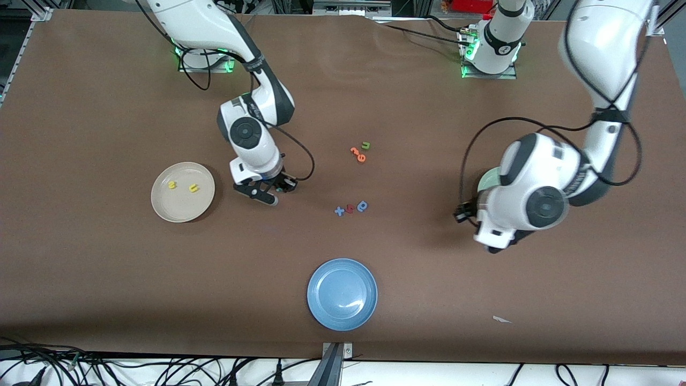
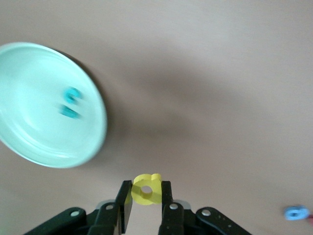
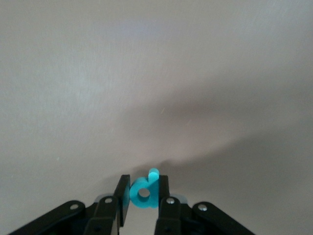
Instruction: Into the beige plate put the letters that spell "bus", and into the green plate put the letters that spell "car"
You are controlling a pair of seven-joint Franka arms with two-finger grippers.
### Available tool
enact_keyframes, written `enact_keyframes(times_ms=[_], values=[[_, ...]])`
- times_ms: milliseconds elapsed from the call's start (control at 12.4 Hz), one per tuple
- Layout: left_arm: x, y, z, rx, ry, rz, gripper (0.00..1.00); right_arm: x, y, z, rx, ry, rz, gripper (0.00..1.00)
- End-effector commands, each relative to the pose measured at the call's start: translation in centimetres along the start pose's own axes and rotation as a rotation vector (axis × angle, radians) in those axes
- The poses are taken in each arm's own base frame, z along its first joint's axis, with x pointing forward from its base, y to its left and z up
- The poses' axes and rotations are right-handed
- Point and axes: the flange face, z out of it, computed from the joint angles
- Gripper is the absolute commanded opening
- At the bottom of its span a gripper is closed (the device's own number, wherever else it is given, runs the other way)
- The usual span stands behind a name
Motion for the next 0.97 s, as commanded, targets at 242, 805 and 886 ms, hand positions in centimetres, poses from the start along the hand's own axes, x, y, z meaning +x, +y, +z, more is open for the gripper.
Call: enact_keyframes(times_ms=[242,805,886], values=[[3.8,-7.2,5.9,0.097,-0.075,0.161,0.0,8.4,11.6,-3.6,-0.128,-0.074,-0.333,0.02],[4.9,-9.7,4.6,0.107,-0.054,0.192,1.0,13.5,22.2,-0.5,-0.148,-0.12,-0.525,0.04],[4.9,-10.3,3.1,0.094,-0.037,0.21,1.0,13.4,22.3,0.5,-0.158,-0.124,-0.527,0.14]])
